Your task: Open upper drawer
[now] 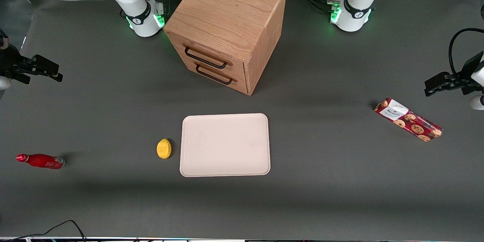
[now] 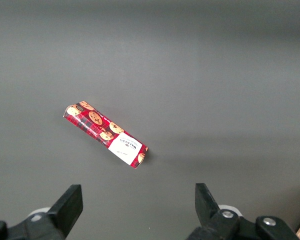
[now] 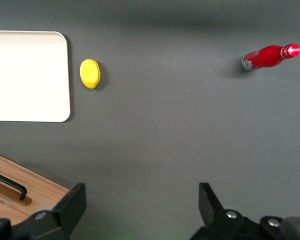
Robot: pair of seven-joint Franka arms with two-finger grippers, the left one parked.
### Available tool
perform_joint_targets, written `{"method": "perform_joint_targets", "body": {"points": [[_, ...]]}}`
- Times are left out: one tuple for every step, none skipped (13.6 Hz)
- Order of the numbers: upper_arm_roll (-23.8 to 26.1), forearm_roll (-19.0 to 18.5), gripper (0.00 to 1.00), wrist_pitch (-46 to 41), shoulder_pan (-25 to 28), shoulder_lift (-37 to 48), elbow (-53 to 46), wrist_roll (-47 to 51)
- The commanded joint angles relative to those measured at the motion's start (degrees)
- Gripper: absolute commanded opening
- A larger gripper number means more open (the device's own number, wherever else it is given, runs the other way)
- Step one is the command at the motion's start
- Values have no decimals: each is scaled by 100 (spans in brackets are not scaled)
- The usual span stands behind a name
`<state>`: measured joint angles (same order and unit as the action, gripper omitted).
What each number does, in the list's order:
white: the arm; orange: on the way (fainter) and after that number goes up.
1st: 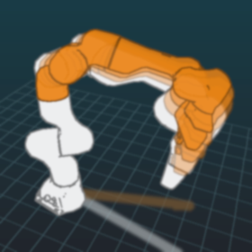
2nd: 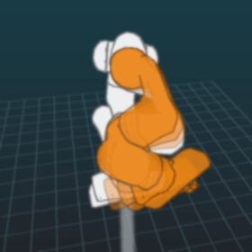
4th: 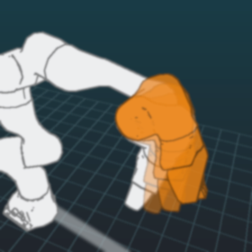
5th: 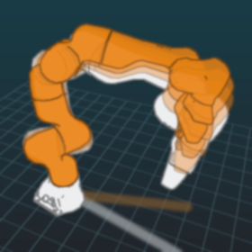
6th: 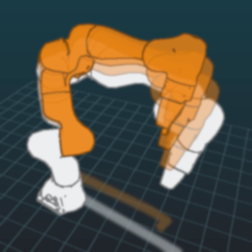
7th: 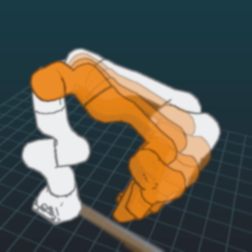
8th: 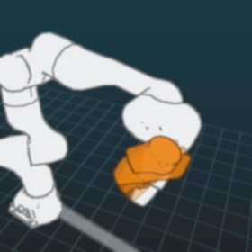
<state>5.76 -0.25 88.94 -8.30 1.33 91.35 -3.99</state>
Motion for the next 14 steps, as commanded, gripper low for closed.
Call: {"method": "perform_joint_targets", "body": {"points": [[4,-71,100,-69,-5,-45,-109,74],[4,-71,100,-78,-14,-54,-126,83],[4,-71,100,-78,-14,-71,-144,100],[-4,-63,100,-78,-22,-124,-196,135],[-5,-62,100,-78,-23,-159,-258,136],[-5,-71,100,-78,-23,-168,-258,92],[-22,-71,100,-78,-31,-168,-241,74],[-83,-71,100,-87,-31,-177,-241,57],[-92,-71,100,-96,-31,-177,-215,22],[-92,-71,100,-96,-31,-177,-214,-31],[-92,-71,100,-105,-14,-177,-214,-40],[-84,-54,100,-114,12,-177,-214,-40],[-75,-45,100,-235,4,-177,-214,-49],[-40,-36,100,-332,4,-168,-214,-14]]}}
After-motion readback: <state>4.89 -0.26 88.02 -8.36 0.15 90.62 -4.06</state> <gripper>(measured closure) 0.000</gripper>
